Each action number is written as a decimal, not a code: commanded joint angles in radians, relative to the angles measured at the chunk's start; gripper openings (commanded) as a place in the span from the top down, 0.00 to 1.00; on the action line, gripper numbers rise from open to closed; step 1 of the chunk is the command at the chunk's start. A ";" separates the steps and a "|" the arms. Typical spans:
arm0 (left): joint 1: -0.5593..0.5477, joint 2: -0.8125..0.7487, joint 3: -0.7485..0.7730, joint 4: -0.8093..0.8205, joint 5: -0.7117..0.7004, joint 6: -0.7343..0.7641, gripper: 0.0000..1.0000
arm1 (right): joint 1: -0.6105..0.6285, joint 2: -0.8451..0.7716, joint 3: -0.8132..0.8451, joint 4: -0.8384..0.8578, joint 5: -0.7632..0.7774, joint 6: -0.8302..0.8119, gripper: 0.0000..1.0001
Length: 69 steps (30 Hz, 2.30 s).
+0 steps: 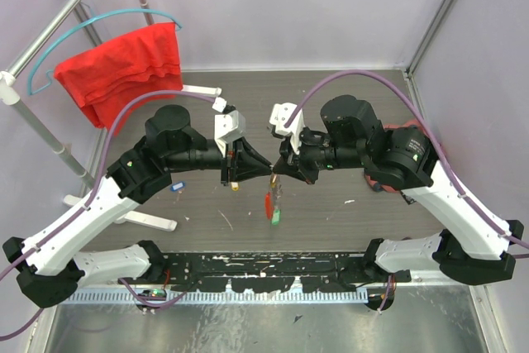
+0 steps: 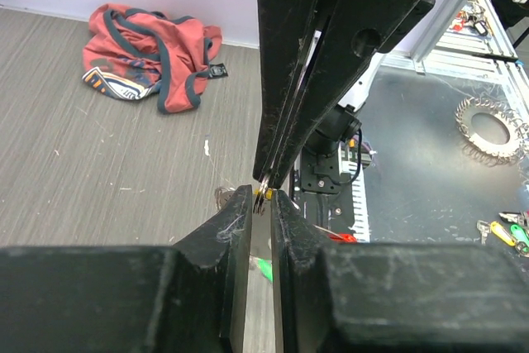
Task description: Put the keys on the keyring
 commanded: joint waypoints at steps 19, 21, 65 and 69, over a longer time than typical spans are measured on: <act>-0.003 -0.099 -0.100 0.217 -0.164 -0.115 1.00 | 0.004 -0.175 -0.201 0.399 0.107 0.206 0.58; -0.003 -0.113 -0.126 0.257 -0.221 -0.162 1.00 | 0.002 -0.222 -0.272 0.506 0.145 0.299 0.57; 0.041 -0.168 -0.259 0.737 -0.131 -0.459 1.00 | -0.113 -0.374 -0.600 1.065 -0.005 0.848 0.70; 0.040 -0.171 -0.260 0.738 -0.135 -0.459 1.00 | -0.114 -0.371 -0.598 1.066 -0.010 0.848 0.75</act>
